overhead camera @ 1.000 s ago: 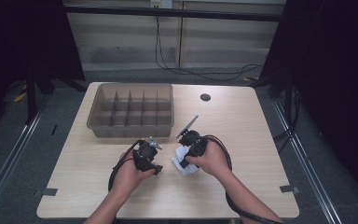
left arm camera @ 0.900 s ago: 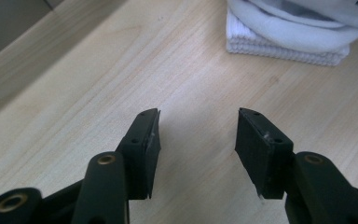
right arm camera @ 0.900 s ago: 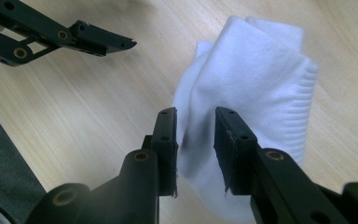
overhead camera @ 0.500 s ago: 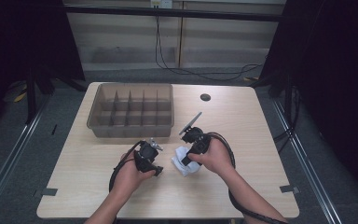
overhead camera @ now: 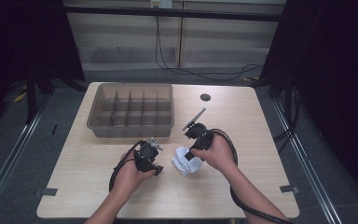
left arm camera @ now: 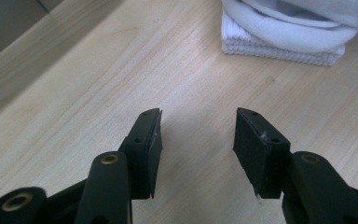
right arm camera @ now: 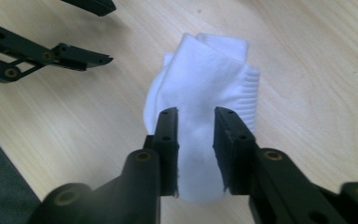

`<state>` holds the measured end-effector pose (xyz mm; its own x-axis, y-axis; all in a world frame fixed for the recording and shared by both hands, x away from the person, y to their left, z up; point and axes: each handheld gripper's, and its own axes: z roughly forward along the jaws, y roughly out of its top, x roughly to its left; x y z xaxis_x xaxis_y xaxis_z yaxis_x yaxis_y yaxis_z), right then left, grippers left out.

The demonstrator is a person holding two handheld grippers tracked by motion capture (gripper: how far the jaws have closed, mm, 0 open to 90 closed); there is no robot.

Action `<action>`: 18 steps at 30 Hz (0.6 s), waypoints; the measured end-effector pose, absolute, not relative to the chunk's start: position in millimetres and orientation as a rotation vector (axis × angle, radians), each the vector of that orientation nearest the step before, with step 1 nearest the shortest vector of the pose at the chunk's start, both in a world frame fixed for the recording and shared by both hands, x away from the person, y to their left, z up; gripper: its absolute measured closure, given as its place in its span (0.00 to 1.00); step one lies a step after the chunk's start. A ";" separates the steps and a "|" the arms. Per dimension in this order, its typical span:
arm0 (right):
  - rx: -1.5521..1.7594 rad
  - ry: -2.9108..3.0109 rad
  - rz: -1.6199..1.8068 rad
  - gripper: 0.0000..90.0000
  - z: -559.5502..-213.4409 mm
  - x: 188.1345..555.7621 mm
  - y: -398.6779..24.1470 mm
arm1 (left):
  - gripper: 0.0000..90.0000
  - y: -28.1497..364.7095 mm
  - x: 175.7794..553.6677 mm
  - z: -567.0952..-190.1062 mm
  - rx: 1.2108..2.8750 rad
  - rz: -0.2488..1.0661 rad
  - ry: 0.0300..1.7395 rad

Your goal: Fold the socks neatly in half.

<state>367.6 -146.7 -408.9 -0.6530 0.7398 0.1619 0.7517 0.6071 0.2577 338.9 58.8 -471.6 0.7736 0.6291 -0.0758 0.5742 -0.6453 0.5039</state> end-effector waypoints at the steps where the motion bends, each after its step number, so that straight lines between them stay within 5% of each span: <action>1: -1.291 -2.781 -0.474 0.81 -408.9 367.6 -146.7 | 0.57 58.8 338.9 -471.6 2.454 0.144 0.900; 18: -1.189 -2.763 -0.439 0.92 -444.9 363.8 -125.6 | 0.57 60.6 340.4 -470.6 2.455 0.147 0.894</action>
